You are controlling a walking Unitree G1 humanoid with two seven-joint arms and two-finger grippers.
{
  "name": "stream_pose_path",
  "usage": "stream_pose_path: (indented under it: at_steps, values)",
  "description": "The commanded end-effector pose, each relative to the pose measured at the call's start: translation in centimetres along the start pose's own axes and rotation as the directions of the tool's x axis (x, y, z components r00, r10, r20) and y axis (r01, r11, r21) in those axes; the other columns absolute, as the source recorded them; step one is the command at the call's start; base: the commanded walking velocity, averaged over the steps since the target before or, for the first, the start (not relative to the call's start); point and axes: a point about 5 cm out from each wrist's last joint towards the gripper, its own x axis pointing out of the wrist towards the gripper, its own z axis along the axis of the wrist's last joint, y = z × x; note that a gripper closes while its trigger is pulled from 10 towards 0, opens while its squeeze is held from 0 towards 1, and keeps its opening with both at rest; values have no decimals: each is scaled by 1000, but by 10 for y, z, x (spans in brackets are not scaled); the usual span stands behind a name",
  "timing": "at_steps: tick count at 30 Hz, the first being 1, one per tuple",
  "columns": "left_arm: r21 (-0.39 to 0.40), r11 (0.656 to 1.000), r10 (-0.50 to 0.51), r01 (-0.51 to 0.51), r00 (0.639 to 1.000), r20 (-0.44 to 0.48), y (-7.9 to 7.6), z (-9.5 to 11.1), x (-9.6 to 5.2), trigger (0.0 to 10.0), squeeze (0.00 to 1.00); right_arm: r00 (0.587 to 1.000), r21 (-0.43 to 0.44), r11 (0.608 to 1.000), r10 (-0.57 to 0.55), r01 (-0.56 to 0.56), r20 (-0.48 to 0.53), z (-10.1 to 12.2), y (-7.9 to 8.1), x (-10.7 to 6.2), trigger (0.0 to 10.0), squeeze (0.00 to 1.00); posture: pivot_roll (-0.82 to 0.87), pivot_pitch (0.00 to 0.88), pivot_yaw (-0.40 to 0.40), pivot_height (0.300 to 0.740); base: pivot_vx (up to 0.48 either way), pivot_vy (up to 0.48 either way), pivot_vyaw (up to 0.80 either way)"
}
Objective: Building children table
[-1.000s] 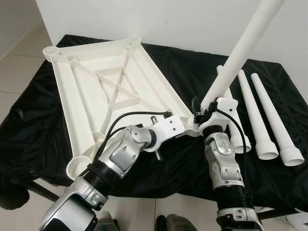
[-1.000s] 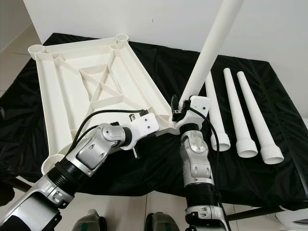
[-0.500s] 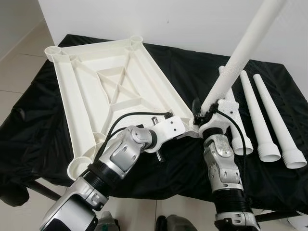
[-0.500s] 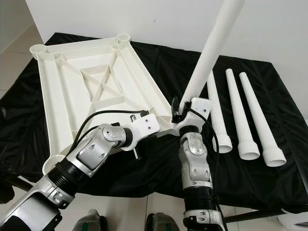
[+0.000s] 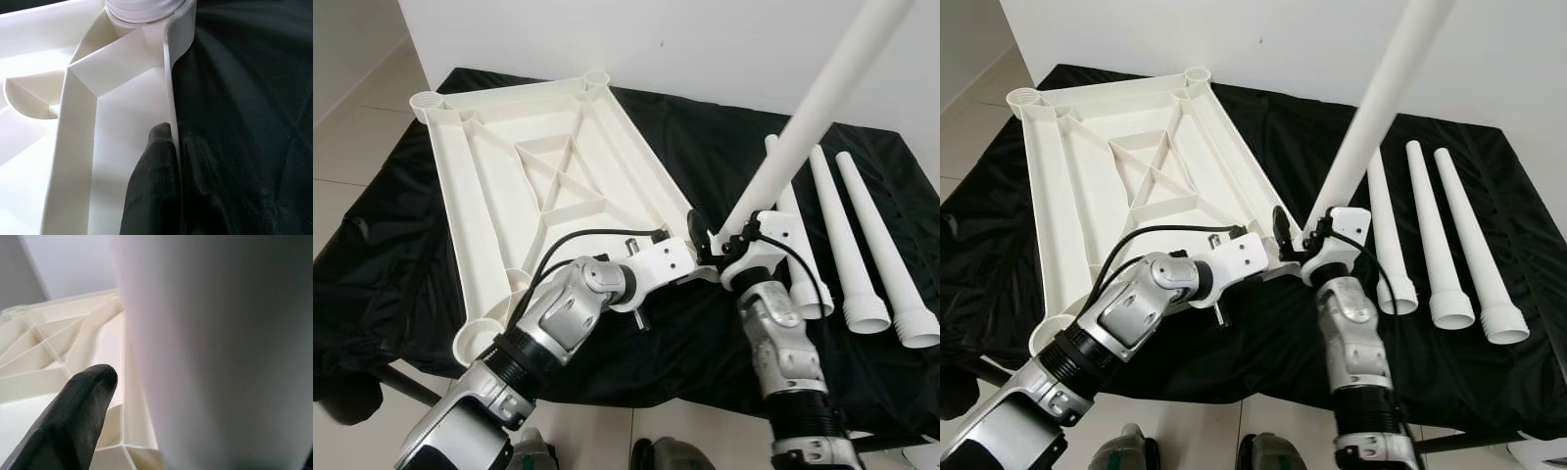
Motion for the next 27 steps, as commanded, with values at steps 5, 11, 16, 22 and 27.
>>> stream_pose_path:
  at_steps: [5, 11, 16, 22, 27]
  values:
    - [40, 999, -12, 12, 1000, 13, -6, 5, 4, 10000, 0, 995, -46, 994, 98, -100, -29, 2, -19, -2, 10000, 0, -41, 5, -48, 740, 0, 0, 0]
    - [39, 999, -8, 7, 1000, 10, -5, 4, 3, 10000, 0, 974, -101, 972, 202, -213, -105, 6, -48, -13, 10000, 0, -37, 7, -45, 740, 0, 0, 0]
    - [38, 999, -6, 6, 1000, 10, -4, 4, 2, 10000, 0, 943, -124, 944, 281, -305, -175, 5, -62, -21, 10000, 0, -41, 18, -35, 740, 0, 0, 0]
    - [40, 999, -10, 10, 1000, 10, -3, 5, 3, 10000, 0, 925, -127, 934, 299, -334, -234, 0, -74, -21, 10000, 0, -48, 22, -29, 740, 0, 0, 0]
    - [41, 999, -9, 8, 1000, 11, -2, 5, 3, 10000, 0, 924, -123, 930, 314, -345, -217, 2, -72, -17, 10000, 0, -47, 22, -28, 740, 0, 0, 0]
